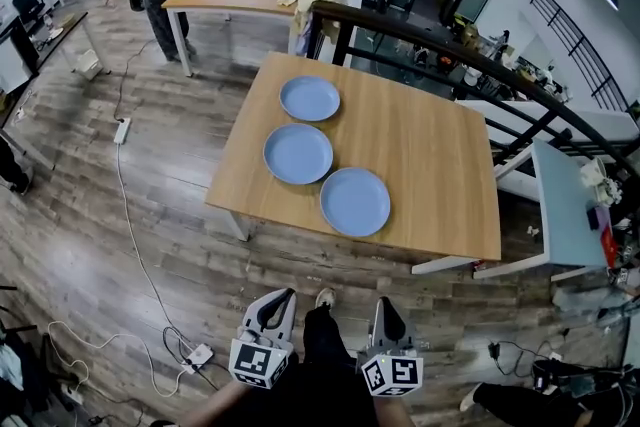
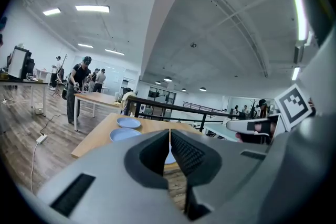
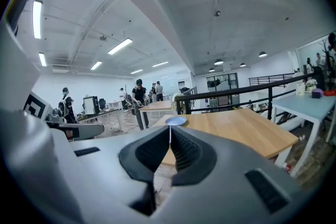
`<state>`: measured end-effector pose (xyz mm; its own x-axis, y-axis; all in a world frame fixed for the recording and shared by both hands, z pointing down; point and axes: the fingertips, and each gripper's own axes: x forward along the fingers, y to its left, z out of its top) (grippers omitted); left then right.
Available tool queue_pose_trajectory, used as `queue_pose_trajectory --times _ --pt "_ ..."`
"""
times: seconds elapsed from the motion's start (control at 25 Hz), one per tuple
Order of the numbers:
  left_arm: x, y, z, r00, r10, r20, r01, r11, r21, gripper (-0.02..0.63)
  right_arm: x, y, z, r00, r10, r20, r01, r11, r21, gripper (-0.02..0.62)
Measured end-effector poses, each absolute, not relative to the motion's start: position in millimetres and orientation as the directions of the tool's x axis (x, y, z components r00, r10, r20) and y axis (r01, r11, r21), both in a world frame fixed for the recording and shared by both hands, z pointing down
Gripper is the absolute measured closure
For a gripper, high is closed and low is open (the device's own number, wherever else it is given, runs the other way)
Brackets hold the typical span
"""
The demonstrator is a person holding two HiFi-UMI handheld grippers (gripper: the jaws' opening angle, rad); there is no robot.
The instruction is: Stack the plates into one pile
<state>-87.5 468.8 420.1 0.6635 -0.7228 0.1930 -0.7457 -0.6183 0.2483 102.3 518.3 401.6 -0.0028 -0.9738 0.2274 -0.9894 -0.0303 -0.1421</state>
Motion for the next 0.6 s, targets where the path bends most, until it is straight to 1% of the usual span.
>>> queue_pose_trajectory --times 0.28,0.6 --pt "-65 437 423 0.647 -0.733 0.21 -0.761 -0.609 0.223 0.578 130 482 409 -0.021 -0.973 0.228 -0.99 -0.012 -0.143 0.563" --pt "-21 391 435 0.628 -0.739 0.242 -0.778 -0.595 0.203 0.578 178 428 423 -0.046 -0.968 0.248 -0.989 0.01 -0.146 0.563"
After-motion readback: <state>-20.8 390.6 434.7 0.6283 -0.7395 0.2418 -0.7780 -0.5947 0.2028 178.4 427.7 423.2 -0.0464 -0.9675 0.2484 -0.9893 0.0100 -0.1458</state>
